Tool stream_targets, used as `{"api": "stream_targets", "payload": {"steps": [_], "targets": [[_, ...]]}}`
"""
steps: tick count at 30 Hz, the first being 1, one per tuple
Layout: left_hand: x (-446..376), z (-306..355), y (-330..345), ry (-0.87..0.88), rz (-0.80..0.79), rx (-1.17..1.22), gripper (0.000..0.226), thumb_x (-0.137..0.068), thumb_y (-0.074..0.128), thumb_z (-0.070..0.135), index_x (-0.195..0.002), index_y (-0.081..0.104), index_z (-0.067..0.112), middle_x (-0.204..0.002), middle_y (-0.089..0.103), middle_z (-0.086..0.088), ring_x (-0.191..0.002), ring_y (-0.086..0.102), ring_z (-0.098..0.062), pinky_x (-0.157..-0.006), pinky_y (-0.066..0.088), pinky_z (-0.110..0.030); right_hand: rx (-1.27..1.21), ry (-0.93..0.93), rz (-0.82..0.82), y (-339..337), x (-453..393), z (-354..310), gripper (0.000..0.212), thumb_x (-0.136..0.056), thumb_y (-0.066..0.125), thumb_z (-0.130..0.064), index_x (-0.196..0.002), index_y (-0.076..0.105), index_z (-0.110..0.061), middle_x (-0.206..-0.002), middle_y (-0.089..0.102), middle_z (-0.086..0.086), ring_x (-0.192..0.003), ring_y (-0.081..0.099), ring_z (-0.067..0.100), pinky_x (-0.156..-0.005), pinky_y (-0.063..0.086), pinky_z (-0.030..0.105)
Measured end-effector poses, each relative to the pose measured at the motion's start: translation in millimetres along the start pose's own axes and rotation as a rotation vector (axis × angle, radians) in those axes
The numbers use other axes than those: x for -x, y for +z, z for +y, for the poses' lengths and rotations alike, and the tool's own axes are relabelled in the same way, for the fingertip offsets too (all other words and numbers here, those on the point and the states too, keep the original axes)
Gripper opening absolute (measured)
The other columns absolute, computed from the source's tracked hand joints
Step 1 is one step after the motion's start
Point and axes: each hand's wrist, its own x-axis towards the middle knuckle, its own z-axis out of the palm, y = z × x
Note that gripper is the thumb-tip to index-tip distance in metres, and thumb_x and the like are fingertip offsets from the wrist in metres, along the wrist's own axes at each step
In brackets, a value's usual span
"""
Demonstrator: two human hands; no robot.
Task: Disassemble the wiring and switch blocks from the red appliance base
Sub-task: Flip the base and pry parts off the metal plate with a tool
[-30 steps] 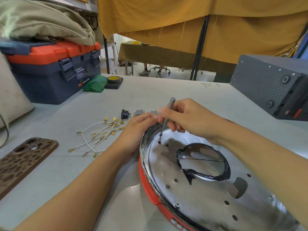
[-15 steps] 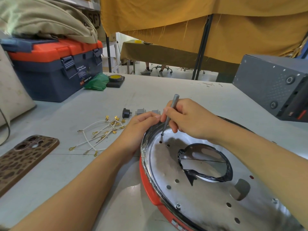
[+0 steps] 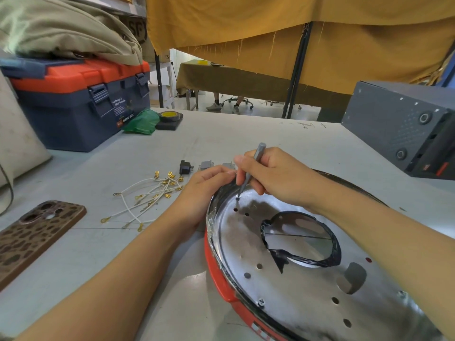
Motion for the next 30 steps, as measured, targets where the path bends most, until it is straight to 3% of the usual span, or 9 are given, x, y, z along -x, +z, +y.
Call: {"api": "stream_targets", "payload": {"steps": [4,9,14,20,25,30], "targets": [[-1.0,0.1,-0.4,-0.007,0.002,-0.027,0.017,-0.092,0.053,0.017,-0.089,0.066,0.006,-0.072,0.065,-0.005,-0.064,0.060,-0.013,-0.060,0.049,-0.020,0.013,0.012,-0.017,-0.5,1.4,0.2,0.036,-0.102,0.040,-0.028,-0.082,0.064,-0.010,-0.039,0.048,-0.005,-0.037,0.038,0.006,-0.045,0.036,0.011],[0.7,1.2,0.8,-0.011,-0.007,0.002,0.017,-0.092,0.052,0.016,-0.083,0.064,0.009,-0.067,0.065,-0.002,-0.059,0.060,-0.011,-0.055,0.048,-0.017,0.039,0.045,-0.054,-3.5,0.8,1.7,0.034,-0.101,0.042,-0.021,-0.093,0.060,0.007,-0.046,0.054,-0.005,-0.041,0.041,0.003,-0.046,0.037,0.011],[1.0,2.1,1.5,-0.003,-0.003,-0.016,0.017,-0.092,0.052,0.016,-0.084,0.065,0.008,-0.067,0.065,-0.001,-0.058,0.061,-0.009,-0.054,0.048,-0.014,-0.011,0.051,-0.052,-5.9,2.4,1.2,0.026,-0.098,0.047,-0.017,-0.077,0.062,-0.012,-0.048,0.055,-0.004,-0.044,0.045,0.001,-0.049,0.038,0.009],[-0.3,1.3,0.5,0.017,0.010,-0.051,0.022,-0.092,0.051,0.016,-0.094,0.065,0.000,-0.078,0.068,-0.007,-0.069,0.063,-0.012,-0.062,0.051,-0.017,-0.077,-0.017,-0.021,-3.1,1.6,2.5,0.034,-0.096,0.051,-0.035,-0.078,0.068,-0.011,-0.052,0.053,-0.003,-0.049,0.045,0.003,-0.053,0.039,0.010],[2.5,3.8,2.0,0.015,-0.009,-0.024,0.018,-0.093,0.050,0.013,-0.084,0.064,0.007,-0.064,0.065,0.002,-0.056,0.060,-0.007,-0.051,0.046,-0.013,-0.047,-0.001,0.013,-6.1,-0.1,3.6,0.036,-0.100,0.045,-0.029,-0.078,0.068,-0.012,-0.060,0.052,0.001,-0.058,0.045,0.012,-0.055,0.039,0.015],[2.3,3.4,1.2,0.011,-0.005,-0.020,0.018,-0.093,0.051,0.014,-0.083,0.065,0.010,-0.066,0.065,0.001,-0.058,0.060,-0.008,-0.053,0.046,-0.014,0.047,0.036,0.001,-1.9,-2.0,4.2,0.037,-0.101,0.041,-0.031,-0.093,0.064,-0.002,-0.049,0.054,-0.006,-0.042,0.043,0.002,-0.048,0.037,0.010]]}}
